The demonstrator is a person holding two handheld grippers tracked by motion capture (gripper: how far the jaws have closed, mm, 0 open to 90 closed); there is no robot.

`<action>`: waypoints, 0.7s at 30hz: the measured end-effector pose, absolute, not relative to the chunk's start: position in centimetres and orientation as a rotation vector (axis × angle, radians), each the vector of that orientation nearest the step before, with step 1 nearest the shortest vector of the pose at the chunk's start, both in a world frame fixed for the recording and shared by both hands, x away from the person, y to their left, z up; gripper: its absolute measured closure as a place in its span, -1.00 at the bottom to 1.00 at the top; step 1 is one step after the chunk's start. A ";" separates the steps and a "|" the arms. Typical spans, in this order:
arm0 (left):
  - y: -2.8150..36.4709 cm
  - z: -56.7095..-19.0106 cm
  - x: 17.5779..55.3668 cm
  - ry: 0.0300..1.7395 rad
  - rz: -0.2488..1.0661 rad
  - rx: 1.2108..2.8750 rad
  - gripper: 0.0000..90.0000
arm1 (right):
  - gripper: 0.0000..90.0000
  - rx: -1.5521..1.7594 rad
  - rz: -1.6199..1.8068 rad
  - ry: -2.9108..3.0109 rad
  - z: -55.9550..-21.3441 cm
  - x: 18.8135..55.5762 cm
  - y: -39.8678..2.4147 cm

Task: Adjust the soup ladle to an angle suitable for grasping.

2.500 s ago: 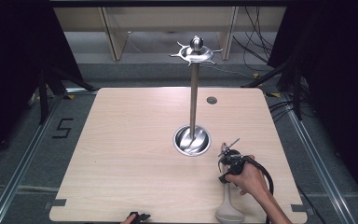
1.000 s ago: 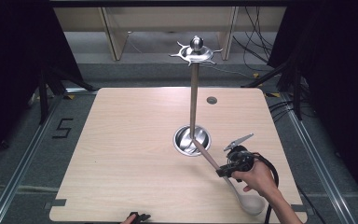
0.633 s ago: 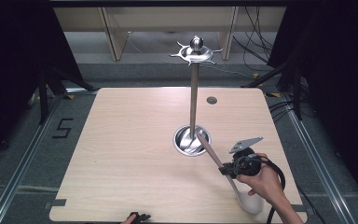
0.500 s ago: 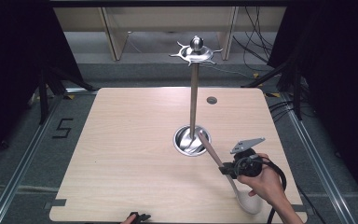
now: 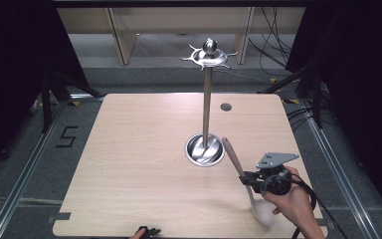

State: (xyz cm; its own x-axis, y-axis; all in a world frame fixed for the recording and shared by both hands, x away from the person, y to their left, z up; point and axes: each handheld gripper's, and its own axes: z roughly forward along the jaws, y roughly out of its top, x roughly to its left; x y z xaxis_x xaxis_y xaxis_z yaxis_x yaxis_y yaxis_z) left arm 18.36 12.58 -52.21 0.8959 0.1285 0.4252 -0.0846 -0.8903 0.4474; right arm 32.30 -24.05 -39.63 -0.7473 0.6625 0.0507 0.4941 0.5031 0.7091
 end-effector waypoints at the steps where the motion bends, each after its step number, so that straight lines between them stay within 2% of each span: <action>1: 12.6 -52.2 18.4 0.032 0.626 2.595 -0.67 | 0.73 0.986 1.078 2.519 -39.6 32.3 -24.0; 21: 12.5 -52.2 18.3 0.028 0.622 2.598 -0.67 | 0.73 0.899 1.241 2.310 -36.0 32.7 -24.8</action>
